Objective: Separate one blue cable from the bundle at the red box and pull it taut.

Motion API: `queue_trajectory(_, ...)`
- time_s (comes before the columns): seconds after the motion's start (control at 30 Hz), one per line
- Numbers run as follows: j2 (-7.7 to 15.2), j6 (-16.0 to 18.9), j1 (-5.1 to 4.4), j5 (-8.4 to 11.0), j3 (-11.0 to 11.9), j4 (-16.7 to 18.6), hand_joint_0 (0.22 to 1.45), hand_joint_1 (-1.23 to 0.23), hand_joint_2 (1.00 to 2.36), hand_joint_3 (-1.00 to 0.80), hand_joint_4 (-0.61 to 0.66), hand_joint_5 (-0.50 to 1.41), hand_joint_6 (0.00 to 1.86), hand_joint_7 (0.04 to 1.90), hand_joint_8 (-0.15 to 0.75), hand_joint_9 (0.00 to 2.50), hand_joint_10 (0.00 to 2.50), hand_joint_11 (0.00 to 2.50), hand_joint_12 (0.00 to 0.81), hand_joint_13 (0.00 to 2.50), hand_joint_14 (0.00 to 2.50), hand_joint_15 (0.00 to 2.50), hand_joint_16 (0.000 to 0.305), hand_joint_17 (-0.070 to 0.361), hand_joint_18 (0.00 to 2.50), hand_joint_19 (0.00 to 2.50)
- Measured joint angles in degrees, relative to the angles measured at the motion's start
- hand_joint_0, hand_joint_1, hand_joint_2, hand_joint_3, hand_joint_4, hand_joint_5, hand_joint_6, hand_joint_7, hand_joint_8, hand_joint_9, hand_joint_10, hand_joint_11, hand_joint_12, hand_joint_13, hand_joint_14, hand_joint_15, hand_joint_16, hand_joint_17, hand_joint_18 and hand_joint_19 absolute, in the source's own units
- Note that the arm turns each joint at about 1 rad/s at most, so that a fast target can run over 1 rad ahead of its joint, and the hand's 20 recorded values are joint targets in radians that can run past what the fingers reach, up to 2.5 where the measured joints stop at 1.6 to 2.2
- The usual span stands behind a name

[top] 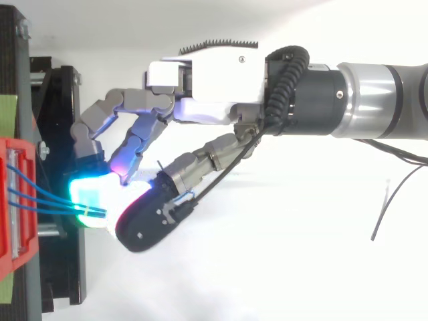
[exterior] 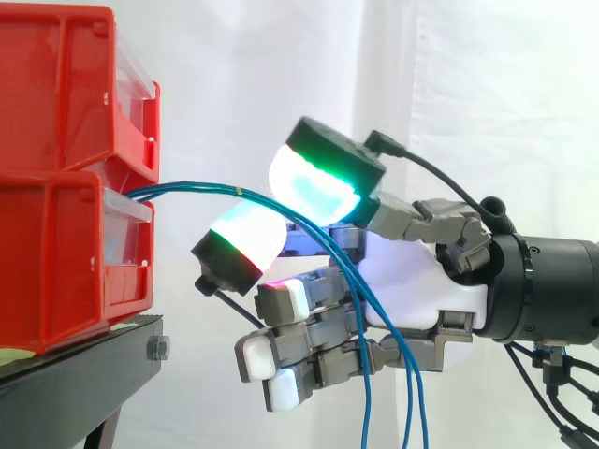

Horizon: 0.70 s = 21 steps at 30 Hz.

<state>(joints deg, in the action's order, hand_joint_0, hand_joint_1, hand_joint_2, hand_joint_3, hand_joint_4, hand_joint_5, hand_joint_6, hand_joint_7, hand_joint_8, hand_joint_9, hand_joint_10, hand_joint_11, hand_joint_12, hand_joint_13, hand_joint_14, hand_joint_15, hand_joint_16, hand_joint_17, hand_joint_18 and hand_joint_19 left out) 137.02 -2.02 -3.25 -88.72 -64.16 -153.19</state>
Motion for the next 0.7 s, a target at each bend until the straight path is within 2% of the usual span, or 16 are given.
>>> queue_trajectory(0.23,0.0,-0.01,0.0,0.04,0.0,0.0,0.48,-0.62,1.0,-0.5,0.09,-0.14,0.79,1.0,0.31,0.99,0.02,0.91,0.381,0.82,0.02,0.6,0.052,0.117,0.69,0.71)
queue_trajectory(0.33,0.0,-0.02,0.0,0.04,0.0,0.0,0.5,-0.73,1.0,-0.5,0.08,-0.14,0.78,1.03,0.303,0.98,0.02,0.91,0.374,0.82,0.02,0.61,0.051,0.114,0.68,0.71)
queue_trajectory(0.4,0.0,-0.04,0.0,0.04,0.02,0.0,0.55,-0.82,1.0,-0.5,0.06,-0.16,0.8,1.05,0.289,0.96,0.02,0.92,0.357,0.8,0.02,0.62,0.048,0.108,0.67,0.71)
queue_trajectory(0.53,0.0,-0.02,0.0,0.04,0.02,0.0,0.65,-0.87,1.0,-0.5,0.01,-0.17,0.84,1.05,0.271,0.95,0.02,0.92,0.34,0.8,0.02,0.61,0.045,0.102,0.66,0.7)
queue_trajectory(0.67,-0.01,0.0,-0.02,0.04,0.03,0.0,0.65,-0.86,1.02,-0.3,-0.05,-0.18,0.87,1.18,0.267,0.95,0.02,0.93,0.335,0.8,0.02,0.6,0.045,0.102,0.67,0.69)
queue_trajectory(0.7,0.0,0.0,-0.01,0.04,0.03,0.0,0.64,-0.82,1.02,-0.26,-0.07,-0.19,0.88,1.17,0.266,0.95,0.02,0.91,0.335,0.8,0.02,0.6,0.045,0.102,0.67,0.7)
